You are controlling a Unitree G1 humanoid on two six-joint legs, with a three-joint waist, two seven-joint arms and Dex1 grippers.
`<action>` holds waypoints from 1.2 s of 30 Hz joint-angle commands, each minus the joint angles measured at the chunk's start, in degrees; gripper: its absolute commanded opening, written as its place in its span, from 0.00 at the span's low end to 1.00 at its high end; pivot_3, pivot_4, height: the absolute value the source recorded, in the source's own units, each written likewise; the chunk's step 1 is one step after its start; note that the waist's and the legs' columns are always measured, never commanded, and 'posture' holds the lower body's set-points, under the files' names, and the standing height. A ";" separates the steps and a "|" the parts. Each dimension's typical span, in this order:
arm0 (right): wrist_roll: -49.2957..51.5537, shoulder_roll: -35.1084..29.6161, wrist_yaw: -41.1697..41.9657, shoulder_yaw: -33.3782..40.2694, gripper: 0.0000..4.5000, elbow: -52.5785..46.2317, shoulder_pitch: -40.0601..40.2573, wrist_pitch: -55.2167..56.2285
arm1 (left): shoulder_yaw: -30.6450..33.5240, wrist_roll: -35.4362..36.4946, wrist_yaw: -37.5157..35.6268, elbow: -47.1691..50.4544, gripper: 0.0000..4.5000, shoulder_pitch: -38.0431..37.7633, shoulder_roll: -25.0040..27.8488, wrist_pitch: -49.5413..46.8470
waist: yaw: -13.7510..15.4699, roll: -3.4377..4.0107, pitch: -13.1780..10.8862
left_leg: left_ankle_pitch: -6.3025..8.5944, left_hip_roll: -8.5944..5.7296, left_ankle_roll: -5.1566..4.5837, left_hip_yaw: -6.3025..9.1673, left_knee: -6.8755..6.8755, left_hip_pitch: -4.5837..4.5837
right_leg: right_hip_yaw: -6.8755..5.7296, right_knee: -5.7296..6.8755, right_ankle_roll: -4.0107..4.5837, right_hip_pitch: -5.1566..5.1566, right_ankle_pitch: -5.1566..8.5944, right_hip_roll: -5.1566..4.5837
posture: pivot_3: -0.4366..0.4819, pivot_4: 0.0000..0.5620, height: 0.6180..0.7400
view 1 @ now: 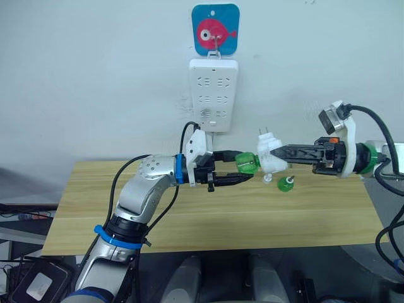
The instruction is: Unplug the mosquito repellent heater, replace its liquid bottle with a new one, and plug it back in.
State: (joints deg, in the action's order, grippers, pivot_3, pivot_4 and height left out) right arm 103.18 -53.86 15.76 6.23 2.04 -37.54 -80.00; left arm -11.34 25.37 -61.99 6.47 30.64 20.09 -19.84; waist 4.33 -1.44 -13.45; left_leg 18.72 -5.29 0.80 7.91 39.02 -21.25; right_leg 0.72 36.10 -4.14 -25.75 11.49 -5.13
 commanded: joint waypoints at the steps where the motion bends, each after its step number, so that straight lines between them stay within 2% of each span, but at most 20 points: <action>1: 1.10 0.13 -0.61 -1.99 0.67 -6.04 -1.99 0.20 | -1.16 0.30 -0.46 1.76 0.49 1.98 -1.25 0.98 | -0.02 0.00 0.00 | 0.00 0.00 0.00 0.00 0.00 0.00 | 0.00 0.00 0.00 0.00 0.00 0.00 | 0.58 0.40 1.00; 9: 3.78 -0.48 -3.51 -3.46 0.67 -6.37 -0.83 1.93 | -0.62 0.28 -0.95 1.01 0.49 1.75 -2.15 1.41 | -0.07 0.00 0.00 | 0.00 0.00 0.00 0.00 0.00 -0.01 | 0.00 -0.01 0.00 0.00 0.00 0.00 | 0.57 0.41 1.00; 10: 3.94 -0.70 -3.51 -3.46 0.83 -6.13 -0.70 1.98 | -0.45 0.27 -1.04 0.81 0.49 1.65 -2.03 1.50 | -0.08 0.00 0.00 | 0.00 0.00 0.00 0.00 0.00 0.00 | 0.00 -0.01 0.00 0.00 0.00 0.00 | 0.57 0.41 1.00; 12: 4.48 -1.34 -3.45 -3.63 0.96 -6.00 -0.45 2.11 | -0.14 0.12 -1.07 0.50 0.49 1.61 -1.87 1.60 | -0.12 0.00 0.00 | 0.00 0.00 0.00 0.00 0.00 -0.01 | -0.01 -0.01 0.00 0.01 0.00 -0.01 | 0.57 0.41 1.00; 13: 4.83 -1.70 -3.40 -3.81 0.99 -6.07 -0.28 2.18 | 0.00 -0.17 -1.02 0.29 0.49 1.65 -1.89 1.80 | -0.12 0.00 0.00 | 0.00 0.00 0.00 0.00 0.01 -0.02 | -0.01 -0.02 0.00 0.01 0.00 -0.01 | 0.57 0.42 1.00; 19: 7.76 -4.20 -3.70 -6.22 0.99 -7.99 3.06 1.93 | 0.53 -0.23 0.48 -0.64 0.49 2.23 -2.76 2.19 | -0.10 0.00 0.00 | 0.00 0.01 0.00 0.04 0.01 -0.02 | -0.01 -0.02 0.00 0.00 0.00 -0.01 | 0.57 0.42 1.00; 22: 9.58 -6.88 -1.34 -6.86 0.99 -11.37 6.32 0.75 | 0.96 -0.38 1.19 -1.40 0.49 2.77 -2.97 2.62 | -0.08 0.00 0.00 | 0.00 0.01 0.00 0.04 0.01 -0.03 | -0.02 -0.02 0.00 0.00 0.00 -0.01 | 0.57 0.42 1.00; 24: 8.33 -8.51 1.58 -5.93 0.99 -13.79 8.34 -0.09 | 1.34 -0.22 1.42 -1.97 0.49 3.14 -2.89 2.76 | -0.04 0.00 0.00 | 0.00 0.00 -0.01 0.04 0.01 -0.05 | -0.03 -0.02 0.00 -0.01 -0.01 -0.01 | 0.57 0.42 1.00; 26: 2.92 -9.91 5.54 -3.87 0.99 -13.80 10.39 -0.69 | 1.55 -0.10 1.39 -2.03 0.49 3.24 -2.62 2.78 | -0.01 0.00 0.00 | 0.00 0.00 -0.01 0.04 0.02 -0.04 | -0.01 -0.03 -0.03 -0.01 -0.02 -0.01 | 0.58 0.42 1.00; 29: -11.31 -11.49 12.57 -2.43 0.86 -9.45 10.95 3.50 | 1.59 0.21 0.72 -1.54 0.49 2.58 -1.70 2.32 | -0.07 0.00 0.00 | 0.00 -0.01 -0.02 -0.02 0.04 -0.02 | -0.01 -0.02 -0.06 0.03 -0.04 0.02 | 0.58 0.42 1.00; 32: -24.49 -11.34 18.30 -4.05 0.62 -4.28 8.76 9.45 | 1.41 1.32 -0.58 -0.23 0.49 1.50 -0.46 1.06 | -0.31 0.00 0.00 | 0.00 -0.01 -0.03 -0.12 0.05 0.02 | 0.03 -0.01 -0.09 0.02 -0.05 0.06 | 0.58 0.42 1.00; 36: -33.46 -6.65 22.11 -5.25 0.27 1.09 3.99 12.38 | 1.17 3.86 -2.67 2.56 0.49 0.64 1.55 -2.01 | -1.01 0.00 0.00 | 0.00 0.04 -0.02 -0.14 0.01 0.00 | 0.02 -0.02 -0.08 -0.02 -0.05 0.10 | 0.58 0.42 1.00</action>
State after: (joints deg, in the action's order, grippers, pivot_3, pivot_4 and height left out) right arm 72.19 -61.39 35.65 0.73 2.69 -32.33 -68.97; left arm -10.79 27.03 -63.55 5.14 31.12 21.37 -21.30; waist 3.31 -1.45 -13.45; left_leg 18.71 -5.26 0.78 7.80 39.03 -21.25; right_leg 0.74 36.07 -4.22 -25.77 11.43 -5.05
